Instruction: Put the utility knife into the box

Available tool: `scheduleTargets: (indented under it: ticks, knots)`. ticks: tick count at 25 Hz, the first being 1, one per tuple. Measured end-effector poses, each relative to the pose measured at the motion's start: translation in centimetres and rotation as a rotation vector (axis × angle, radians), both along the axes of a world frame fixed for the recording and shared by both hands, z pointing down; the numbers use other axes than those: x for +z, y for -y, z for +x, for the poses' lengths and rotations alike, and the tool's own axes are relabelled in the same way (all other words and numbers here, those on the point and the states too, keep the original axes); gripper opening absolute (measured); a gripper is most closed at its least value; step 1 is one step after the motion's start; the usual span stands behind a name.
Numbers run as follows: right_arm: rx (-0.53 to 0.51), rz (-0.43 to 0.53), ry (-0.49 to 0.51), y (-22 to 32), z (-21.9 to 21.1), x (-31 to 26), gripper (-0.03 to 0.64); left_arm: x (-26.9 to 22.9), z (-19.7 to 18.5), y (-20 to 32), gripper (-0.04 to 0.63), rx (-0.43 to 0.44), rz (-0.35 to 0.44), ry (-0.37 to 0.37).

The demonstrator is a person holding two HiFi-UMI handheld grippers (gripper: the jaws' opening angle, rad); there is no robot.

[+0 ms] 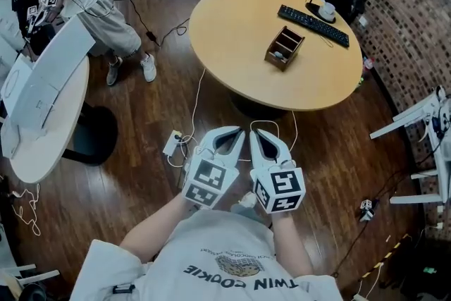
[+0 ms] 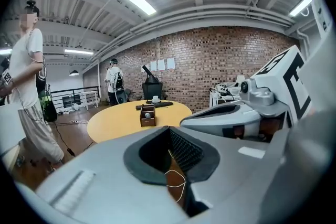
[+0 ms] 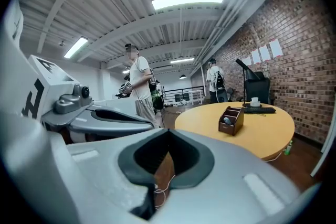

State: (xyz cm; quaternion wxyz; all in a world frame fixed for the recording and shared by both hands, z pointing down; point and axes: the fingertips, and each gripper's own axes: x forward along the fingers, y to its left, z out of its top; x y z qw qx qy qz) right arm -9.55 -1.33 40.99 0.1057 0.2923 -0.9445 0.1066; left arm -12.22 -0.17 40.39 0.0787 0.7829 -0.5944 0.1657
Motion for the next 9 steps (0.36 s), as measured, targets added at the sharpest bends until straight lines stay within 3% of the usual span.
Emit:
scheduleTargets:
  ticks: [9]
  knots:
    - [0.012,0.000,-0.021,-6.2,-3.1,-0.6,-0.005,-0.7,-3.0,-5.6,0.008,0.010,0.008,-0.030]
